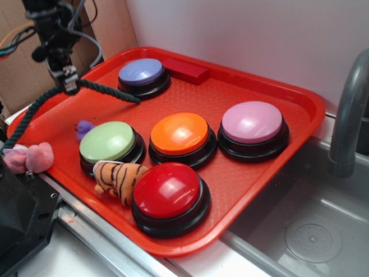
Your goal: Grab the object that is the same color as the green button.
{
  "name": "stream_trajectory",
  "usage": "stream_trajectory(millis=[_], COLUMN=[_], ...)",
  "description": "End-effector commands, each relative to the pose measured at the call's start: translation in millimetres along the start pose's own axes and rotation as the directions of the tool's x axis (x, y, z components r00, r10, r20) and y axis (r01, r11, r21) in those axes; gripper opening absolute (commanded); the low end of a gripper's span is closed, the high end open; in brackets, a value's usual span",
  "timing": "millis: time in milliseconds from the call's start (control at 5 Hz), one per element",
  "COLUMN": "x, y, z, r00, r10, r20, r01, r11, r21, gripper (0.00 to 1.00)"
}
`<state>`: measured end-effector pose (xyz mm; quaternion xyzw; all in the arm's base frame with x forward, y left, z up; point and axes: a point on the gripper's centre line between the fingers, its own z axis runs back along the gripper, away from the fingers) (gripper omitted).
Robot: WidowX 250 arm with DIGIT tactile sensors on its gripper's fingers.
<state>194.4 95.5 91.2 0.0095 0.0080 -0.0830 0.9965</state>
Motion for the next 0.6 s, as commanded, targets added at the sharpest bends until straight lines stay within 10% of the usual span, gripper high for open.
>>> stream_trajectory(millis=[0,400], x=[38.1,53.3], y=[-36.9,-48.8], z=[85.2,95.3], r00=[0.976,0.964], r10=[0.195,0.257], r20=[0.097,0.073], r01=[-0.197,-0.257], r11=[0.98,0.966], r21=[0.017,-0.009], gripper=[0.0,0.0])
